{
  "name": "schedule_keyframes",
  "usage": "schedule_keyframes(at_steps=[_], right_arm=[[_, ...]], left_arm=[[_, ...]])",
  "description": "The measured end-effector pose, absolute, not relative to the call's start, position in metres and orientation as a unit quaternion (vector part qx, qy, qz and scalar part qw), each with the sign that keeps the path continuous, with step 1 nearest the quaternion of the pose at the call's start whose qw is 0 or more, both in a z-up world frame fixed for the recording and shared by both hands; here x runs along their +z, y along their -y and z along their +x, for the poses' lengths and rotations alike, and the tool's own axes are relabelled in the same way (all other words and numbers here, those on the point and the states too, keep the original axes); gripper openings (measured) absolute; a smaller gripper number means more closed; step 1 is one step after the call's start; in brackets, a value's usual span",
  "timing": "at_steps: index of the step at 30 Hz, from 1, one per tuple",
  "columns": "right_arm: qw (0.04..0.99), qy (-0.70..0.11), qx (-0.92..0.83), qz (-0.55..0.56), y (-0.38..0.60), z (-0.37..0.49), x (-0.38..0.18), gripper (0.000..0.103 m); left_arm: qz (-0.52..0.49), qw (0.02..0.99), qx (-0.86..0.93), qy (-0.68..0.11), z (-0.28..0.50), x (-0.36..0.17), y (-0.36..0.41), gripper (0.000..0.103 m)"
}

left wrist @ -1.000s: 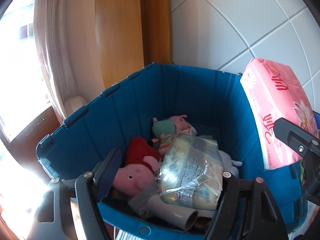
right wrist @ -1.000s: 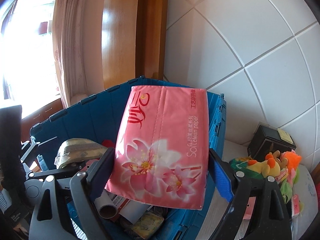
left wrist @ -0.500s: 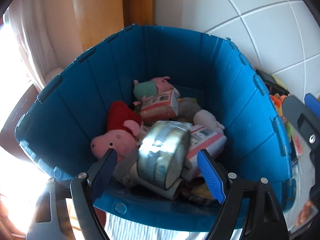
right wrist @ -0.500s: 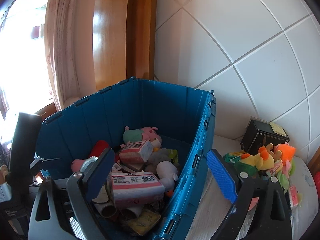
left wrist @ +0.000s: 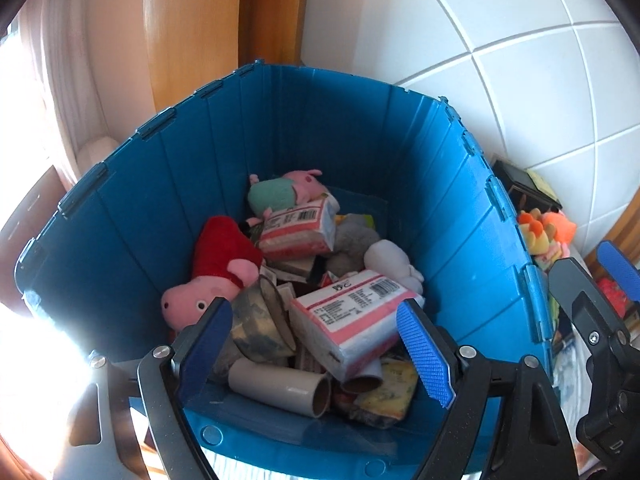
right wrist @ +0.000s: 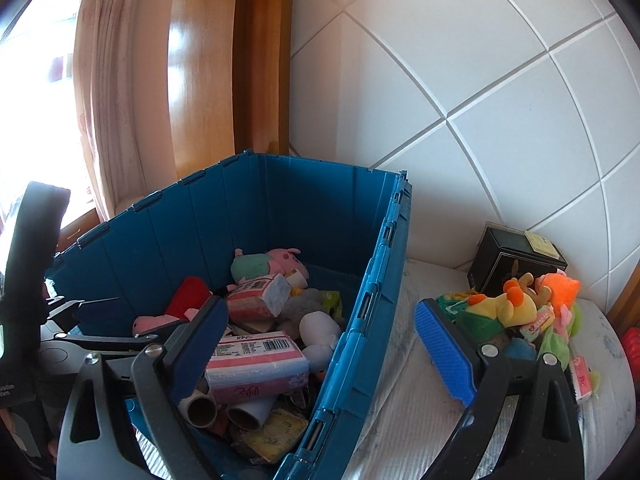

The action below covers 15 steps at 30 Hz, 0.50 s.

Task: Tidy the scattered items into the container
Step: 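Hold both open tools above the crate, then move them back toward the pile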

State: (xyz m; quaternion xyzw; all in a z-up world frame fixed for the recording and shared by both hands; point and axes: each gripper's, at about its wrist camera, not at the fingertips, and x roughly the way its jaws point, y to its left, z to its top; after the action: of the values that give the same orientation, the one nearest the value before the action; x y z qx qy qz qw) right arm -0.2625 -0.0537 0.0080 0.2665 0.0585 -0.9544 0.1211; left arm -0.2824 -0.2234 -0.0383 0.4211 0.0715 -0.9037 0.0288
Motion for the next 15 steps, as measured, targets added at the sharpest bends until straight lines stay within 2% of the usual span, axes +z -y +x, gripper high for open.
schedule_keyframes(at_steps=[15], right_arm=[[0.132,-0.054,-0.956,0.258,0.058,-0.261,0.01,0.096]], left_arm=[[0.403,0.054,-0.912,-0.045,-0.27,-0.029,0.221,0.085]])
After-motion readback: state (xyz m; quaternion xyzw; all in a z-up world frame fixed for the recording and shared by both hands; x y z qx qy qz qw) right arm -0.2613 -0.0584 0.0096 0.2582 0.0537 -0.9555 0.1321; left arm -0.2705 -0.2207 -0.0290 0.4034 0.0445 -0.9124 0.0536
